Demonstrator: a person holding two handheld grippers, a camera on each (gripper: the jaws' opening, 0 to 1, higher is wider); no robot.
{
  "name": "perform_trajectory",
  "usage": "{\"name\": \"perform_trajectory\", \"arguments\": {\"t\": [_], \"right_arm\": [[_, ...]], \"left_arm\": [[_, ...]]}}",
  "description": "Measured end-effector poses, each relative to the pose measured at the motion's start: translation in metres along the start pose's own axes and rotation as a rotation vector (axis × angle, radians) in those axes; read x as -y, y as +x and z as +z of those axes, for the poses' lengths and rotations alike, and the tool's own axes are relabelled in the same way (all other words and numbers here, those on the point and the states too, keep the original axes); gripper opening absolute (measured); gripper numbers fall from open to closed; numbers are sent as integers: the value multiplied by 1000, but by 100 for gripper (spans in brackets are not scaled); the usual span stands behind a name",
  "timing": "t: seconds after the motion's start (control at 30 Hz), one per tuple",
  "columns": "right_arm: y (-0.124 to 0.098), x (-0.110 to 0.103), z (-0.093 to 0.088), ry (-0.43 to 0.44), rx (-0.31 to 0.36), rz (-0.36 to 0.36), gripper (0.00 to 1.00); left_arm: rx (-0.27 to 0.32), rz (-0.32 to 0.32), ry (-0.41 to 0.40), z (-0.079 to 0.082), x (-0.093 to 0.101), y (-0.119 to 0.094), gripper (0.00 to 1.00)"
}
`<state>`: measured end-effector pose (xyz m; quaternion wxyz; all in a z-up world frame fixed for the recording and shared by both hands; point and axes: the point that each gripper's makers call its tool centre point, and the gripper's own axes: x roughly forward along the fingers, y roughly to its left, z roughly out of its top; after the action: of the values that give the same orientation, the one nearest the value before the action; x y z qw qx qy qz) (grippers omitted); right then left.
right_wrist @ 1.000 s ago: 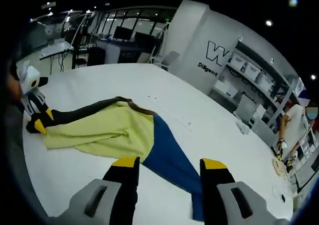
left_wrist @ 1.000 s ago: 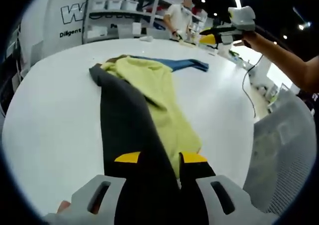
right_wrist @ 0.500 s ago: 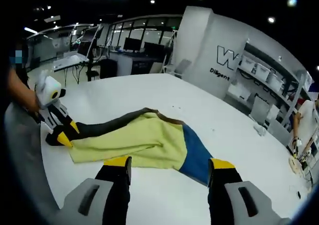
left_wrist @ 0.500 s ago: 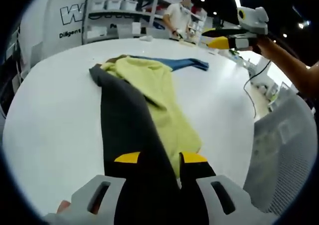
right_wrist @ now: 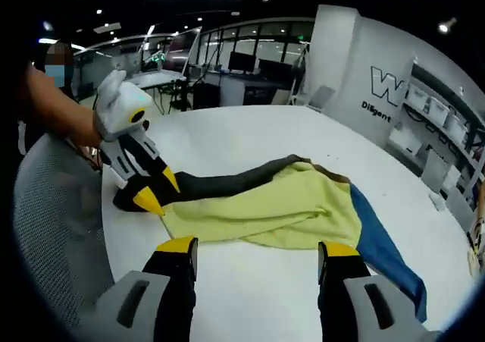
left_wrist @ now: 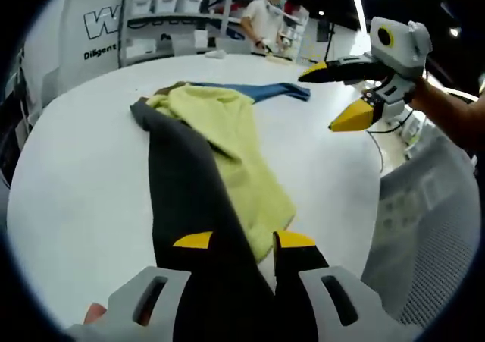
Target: Fold the garment on the visible template until the final outline fits inside the template.
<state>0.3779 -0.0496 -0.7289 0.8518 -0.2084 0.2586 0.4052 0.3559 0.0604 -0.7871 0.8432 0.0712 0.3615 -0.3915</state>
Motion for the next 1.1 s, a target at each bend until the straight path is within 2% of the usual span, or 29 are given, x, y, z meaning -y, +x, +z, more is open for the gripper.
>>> {"name": "perform_trajectory", "arguments": {"t": [0.27,0.43,0.6,0.77,1.03,1.1], "right_arm": [[28,-40,-2,2,-31,125,64],[35,-62,-10,-68,-63,182,61],[43,-66,-17,-194,-85,182,52],[51,-70,-20,-271,-99,194,43],[64,-74,-21,-349,-105,221,26],[67,-73,-23,-356,-110,222,24]], "left_arm": [[-32,9,15,-9,2,-6,25],[-59,10,24,-16,3,-5,26],[-61,10,26,-16,3,-5,26],[-58,9,22,-16,3,-5,25],[-56,8,15,-15,2,-4,25],[-56,8,13,-15,2,-4,24]]}}
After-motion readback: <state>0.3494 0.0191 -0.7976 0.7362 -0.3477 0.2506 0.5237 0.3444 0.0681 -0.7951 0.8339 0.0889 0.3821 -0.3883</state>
